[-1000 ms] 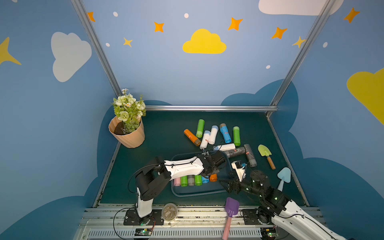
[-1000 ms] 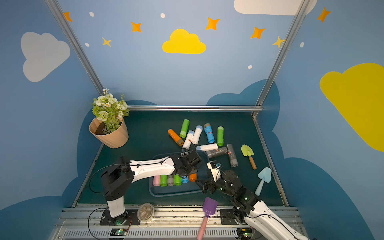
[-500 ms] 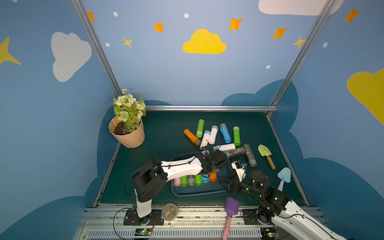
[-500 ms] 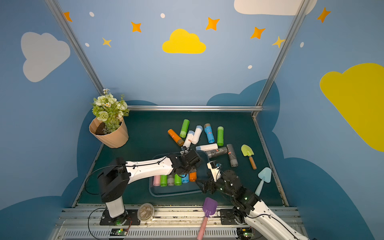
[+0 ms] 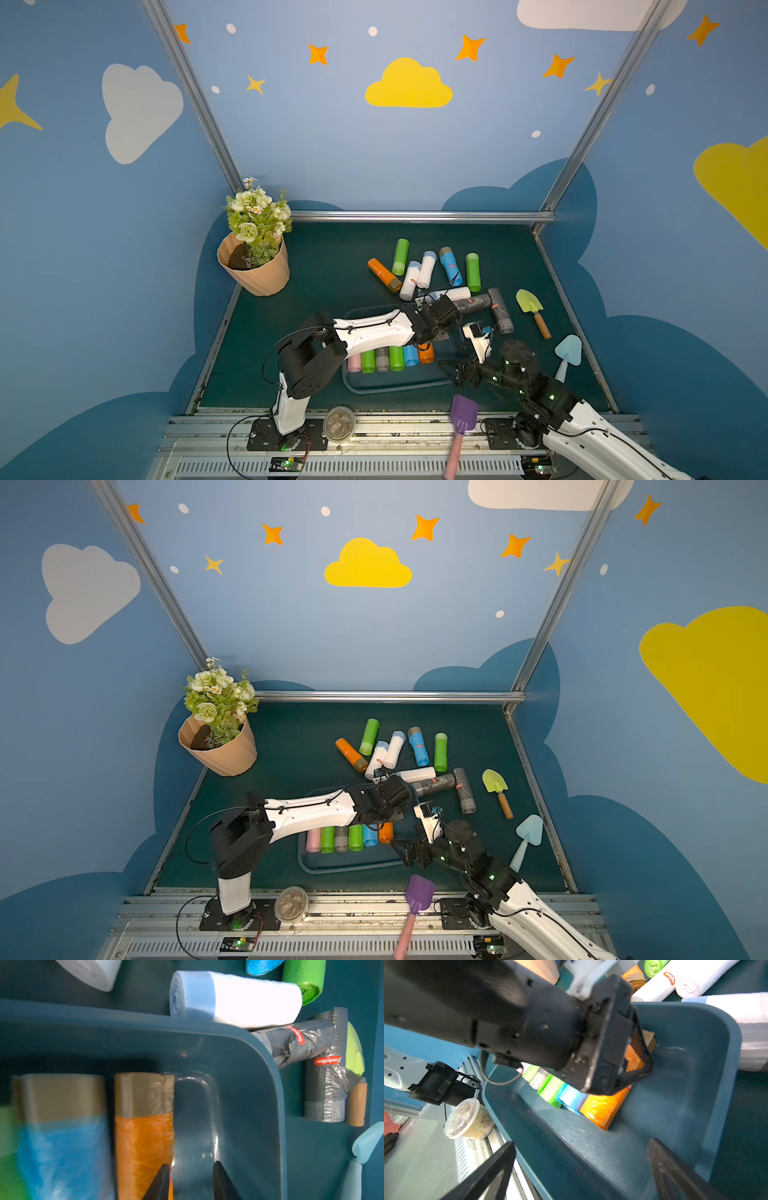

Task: Put the roll of trash bags into the storage box
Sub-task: Place the roll of trash bags in the storage box.

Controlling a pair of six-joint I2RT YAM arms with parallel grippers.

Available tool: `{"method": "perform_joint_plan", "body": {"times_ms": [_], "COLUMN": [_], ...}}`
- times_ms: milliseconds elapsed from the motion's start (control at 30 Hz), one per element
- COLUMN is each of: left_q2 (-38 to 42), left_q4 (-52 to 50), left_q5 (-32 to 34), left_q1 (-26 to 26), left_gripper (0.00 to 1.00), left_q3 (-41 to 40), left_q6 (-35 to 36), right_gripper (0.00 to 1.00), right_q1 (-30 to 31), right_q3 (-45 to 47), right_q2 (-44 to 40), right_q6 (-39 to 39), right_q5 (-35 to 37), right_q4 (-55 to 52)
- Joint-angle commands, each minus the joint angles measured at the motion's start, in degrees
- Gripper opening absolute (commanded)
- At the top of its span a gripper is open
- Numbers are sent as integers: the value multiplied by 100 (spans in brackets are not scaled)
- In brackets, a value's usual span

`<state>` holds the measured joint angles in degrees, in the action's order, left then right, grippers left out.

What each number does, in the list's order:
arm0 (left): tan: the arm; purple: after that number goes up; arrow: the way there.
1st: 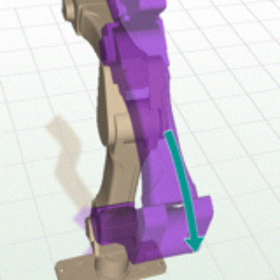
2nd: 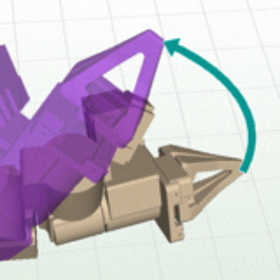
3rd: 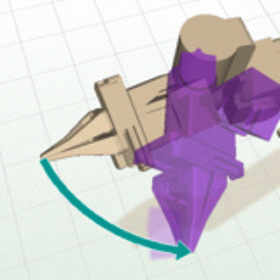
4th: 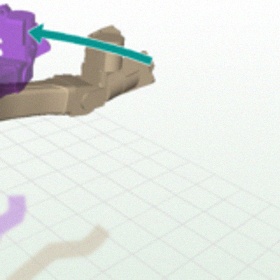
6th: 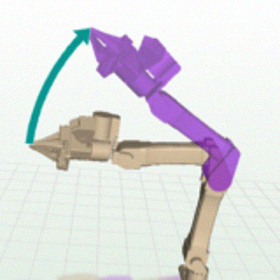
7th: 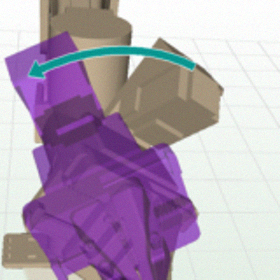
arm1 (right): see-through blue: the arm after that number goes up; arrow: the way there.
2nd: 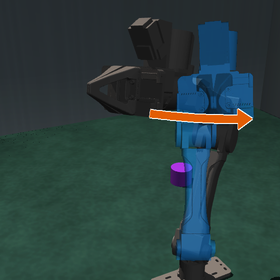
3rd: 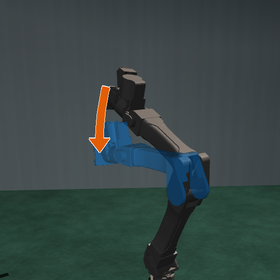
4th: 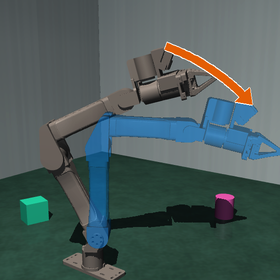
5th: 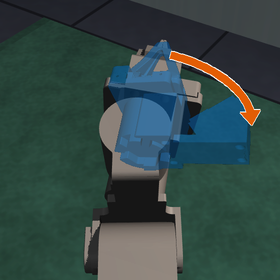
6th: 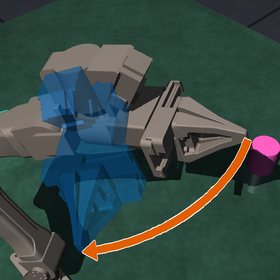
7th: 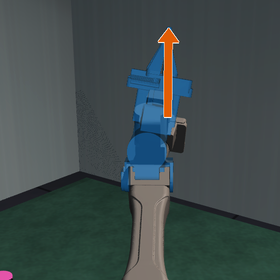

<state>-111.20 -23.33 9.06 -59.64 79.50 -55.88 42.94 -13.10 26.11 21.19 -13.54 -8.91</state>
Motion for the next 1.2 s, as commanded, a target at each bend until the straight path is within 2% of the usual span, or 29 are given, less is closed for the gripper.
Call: {"method": "perform_joint_plan", "body": {"times_ms": [0, 333, 600, 1167], "left_q2": [-248, -500, -412, 700], "left_q4": [-132, -681, -508, -889], "left_q5": [-20, 242, 206, 849], "left_q1": [29, 163, 166, 270], "left_gripper": [35, 35, 36, 38], "left_q3": [218, 368, 300, 261], "left_q6": [115, -192, -117, 226], "right_gripper": [97, 97, 97, 97], "right_q1": [-22, -22, -25, -27], "right_q3": [68, 79, 80, 73], "right_q2": [-56, -53, -18, 13], "right_q6": [-37, -50, -56, -54], "right_q5": [-74, -87, -102, -96], "right_q4": [15, 44, 59, 88]}}
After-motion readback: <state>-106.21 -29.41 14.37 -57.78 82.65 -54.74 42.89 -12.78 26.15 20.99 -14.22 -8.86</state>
